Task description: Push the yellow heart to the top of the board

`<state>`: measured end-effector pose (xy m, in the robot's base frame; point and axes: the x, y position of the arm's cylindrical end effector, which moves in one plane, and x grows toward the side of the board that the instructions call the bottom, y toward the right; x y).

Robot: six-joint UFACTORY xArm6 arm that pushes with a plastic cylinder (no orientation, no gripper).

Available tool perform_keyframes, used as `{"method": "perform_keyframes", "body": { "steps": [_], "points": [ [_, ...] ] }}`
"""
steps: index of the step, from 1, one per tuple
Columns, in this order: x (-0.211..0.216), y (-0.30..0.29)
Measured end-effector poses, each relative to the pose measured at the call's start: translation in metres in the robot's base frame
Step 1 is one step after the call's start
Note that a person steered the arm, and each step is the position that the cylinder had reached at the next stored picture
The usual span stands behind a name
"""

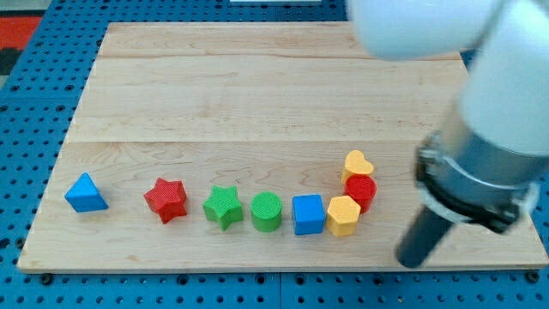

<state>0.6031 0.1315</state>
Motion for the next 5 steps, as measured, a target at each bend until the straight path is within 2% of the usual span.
{"method": "perform_keyframes", "body": {
  "steps": [2, 3, 4, 5],
  "points": [
    [-0.095, -0.030],
    [-0.124, -0.041],
    [-0.144, -0.004],
    [-0.211, -0.038]
  ]
}}
